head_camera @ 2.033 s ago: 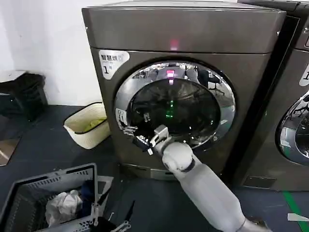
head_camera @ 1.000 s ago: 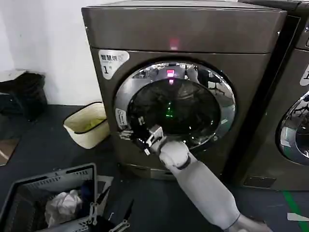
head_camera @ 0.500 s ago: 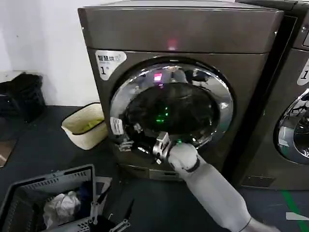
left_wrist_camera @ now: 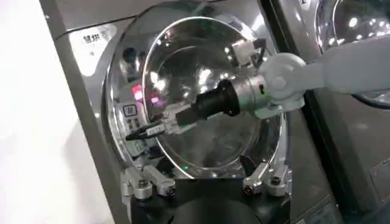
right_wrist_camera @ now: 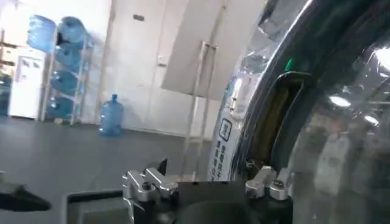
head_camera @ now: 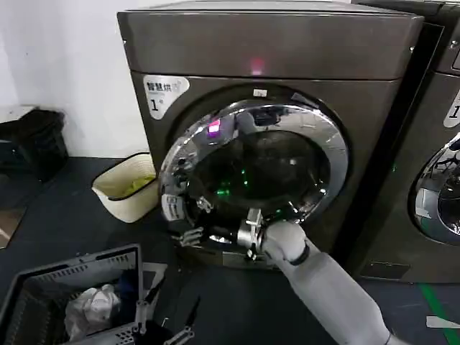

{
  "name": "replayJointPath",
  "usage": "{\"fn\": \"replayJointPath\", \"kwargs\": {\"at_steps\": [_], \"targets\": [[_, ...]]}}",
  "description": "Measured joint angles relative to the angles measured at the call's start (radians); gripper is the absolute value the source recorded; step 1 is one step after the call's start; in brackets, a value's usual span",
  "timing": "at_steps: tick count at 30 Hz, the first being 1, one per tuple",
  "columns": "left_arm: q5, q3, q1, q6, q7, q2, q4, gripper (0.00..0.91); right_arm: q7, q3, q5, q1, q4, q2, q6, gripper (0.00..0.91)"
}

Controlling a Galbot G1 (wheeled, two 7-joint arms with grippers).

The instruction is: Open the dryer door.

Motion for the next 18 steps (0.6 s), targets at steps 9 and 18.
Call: {"fn": "replayJointPath", "kwargs": {"at_steps": [9, 18], "targets": [[0.000, 0.002, -0.001, 0.000, 0.001, 0.000, 0.005, 0.907, -0.124, 0.004, 0.031, -0.031, 0.035, -0.046, 0.064, 0.907], [-0.013, -0.001, -0.009, 0.001, 0.002, 0.007, 0.012, 0.907, -0.191, 0.009, 0.090, -0.068, 0.097, -0.098, 0.063, 0.907]]}}
